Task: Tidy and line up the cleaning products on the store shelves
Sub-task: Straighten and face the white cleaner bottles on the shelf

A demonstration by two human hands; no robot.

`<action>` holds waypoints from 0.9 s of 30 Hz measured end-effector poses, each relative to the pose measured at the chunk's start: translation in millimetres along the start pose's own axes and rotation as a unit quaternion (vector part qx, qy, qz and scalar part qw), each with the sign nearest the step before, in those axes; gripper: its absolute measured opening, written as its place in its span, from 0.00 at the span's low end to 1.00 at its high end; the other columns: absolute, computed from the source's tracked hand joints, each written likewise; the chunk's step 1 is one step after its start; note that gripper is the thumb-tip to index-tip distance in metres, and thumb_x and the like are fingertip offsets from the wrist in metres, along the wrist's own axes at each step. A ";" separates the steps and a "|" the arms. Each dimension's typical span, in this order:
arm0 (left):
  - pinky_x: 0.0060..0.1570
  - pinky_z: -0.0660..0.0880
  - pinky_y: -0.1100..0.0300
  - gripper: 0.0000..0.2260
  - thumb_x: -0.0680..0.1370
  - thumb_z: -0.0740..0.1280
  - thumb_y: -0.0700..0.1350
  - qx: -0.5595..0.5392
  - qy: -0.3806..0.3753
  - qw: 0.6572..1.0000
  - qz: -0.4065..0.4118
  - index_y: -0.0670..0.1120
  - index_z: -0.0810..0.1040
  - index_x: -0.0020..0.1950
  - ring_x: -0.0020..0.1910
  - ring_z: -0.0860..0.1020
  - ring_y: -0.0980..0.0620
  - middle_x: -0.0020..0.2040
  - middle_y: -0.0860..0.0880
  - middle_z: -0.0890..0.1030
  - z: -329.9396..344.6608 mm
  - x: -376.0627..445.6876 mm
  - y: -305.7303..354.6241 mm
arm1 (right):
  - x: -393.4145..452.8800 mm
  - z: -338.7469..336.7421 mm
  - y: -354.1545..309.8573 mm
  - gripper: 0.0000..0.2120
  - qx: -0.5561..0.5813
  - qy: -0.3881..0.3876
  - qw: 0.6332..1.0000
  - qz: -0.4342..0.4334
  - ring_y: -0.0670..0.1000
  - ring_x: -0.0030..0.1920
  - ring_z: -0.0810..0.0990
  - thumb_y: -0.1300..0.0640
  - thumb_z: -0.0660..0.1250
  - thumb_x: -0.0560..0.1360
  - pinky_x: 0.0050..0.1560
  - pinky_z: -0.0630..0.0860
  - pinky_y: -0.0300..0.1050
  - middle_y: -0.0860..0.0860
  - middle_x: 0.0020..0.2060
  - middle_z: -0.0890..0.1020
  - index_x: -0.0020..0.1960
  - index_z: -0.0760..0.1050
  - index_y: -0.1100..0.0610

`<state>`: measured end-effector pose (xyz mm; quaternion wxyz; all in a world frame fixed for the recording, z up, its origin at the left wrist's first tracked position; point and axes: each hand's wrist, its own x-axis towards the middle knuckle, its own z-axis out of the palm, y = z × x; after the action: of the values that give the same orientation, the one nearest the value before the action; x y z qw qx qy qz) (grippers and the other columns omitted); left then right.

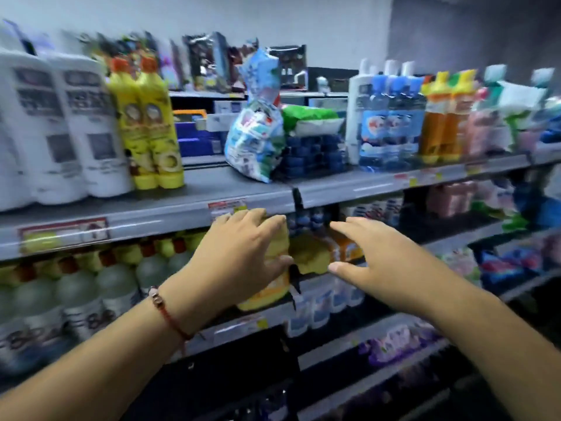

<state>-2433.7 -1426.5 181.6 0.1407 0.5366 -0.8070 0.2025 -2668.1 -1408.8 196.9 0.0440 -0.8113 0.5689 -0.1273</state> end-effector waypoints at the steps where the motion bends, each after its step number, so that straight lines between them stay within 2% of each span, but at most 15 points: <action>1: 0.65 0.70 0.50 0.32 0.76 0.61 0.67 0.019 0.006 0.999 -0.027 0.53 0.65 0.77 0.67 0.73 0.45 0.70 0.49 0.73 -6.9 -1.5 -9.2 | 15.9 -5.7 -5.3 0.34 0.004 -0.005 0.999 -0.034 0.46 0.79 0.54 0.37 0.63 0.79 0.78 0.57 0.48 0.42 0.80 0.56 0.80 0.53 0.41; 6: 0.67 0.69 0.51 0.31 0.78 0.62 0.65 0.086 -0.002 0.983 -0.161 0.53 0.64 0.77 0.69 0.72 0.45 0.72 0.48 0.72 -49.7 -28.1 -49.3 | 71.8 -16.6 -48.4 0.35 0.027 -0.004 0.985 -0.170 0.47 0.78 0.58 0.39 0.65 0.78 0.75 0.58 0.47 0.44 0.79 0.59 0.80 0.55 0.44; 9: 0.63 0.72 0.51 0.31 0.78 0.60 0.66 0.122 -0.009 0.968 -0.217 0.53 0.65 0.77 0.66 0.74 0.46 0.70 0.49 0.74 -75.4 -55.1 -75.1 | 90.4 -20.7 -86.5 0.35 0.049 0.010 0.971 -0.234 0.48 0.77 0.61 0.40 0.66 0.78 0.74 0.61 0.46 0.45 0.78 0.62 0.80 0.57 0.45; 14: 0.64 0.72 0.51 0.31 0.78 0.61 0.66 0.142 -0.018 0.944 -0.297 0.54 0.63 0.78 0.68 0.73 0.47 0.72 0.50 0.72 -105.8 -92.1 -112.6 | 107.5 -25.6 -148.7 0.34 0.058 0.002 0.953 -0.298 0.49 0.77 0.62 0.40 0.65 0.79 0.73 0.63 0.45 0.46 0.79 0.61 0.80 0.57 0.46; 21: 0.63 0.73 0.52 0.32 0.78 0.60 0.67 0.135 0.002 0.946 -0.293 0.54 0.62 0.79 0.67 0.72 0.48 0.71 0.50 0.72 -118.8 -102.4 -168.8 | 125.0 -29.1 -214.7 0.34 0.059 0.027 0.950 -0.305 0.51 0.75 0.66 0.42 0.67 0.78 0.70 0.65 0.45 0.47 0.77 0.64 0.80 0.59 0.47; 27: 0.62 0.74 0.50 0.30 0.79 0.61 0.65 0.119 0.026 0.955 -0.270 0.54 0.63 0.77 0.66 0.74 0.47 0.70 0.50 0.72 -116.1 -101.7 -224.5 | 149.9 -33.0 -266.0 0.35 0.051 0.047 0.960 -0.271 0.52 0.72 0.69 0.43 0.69 0.77 0.68 0.68 0.45 0.49 0.76 0.67 0.79 0.60 0.49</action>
<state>-2186.3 -1365.5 277.9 0.1460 0.7417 -0.5983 0.2658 -2386.0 -1453.7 309.8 0.0223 -0.9247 0.3222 -0.2014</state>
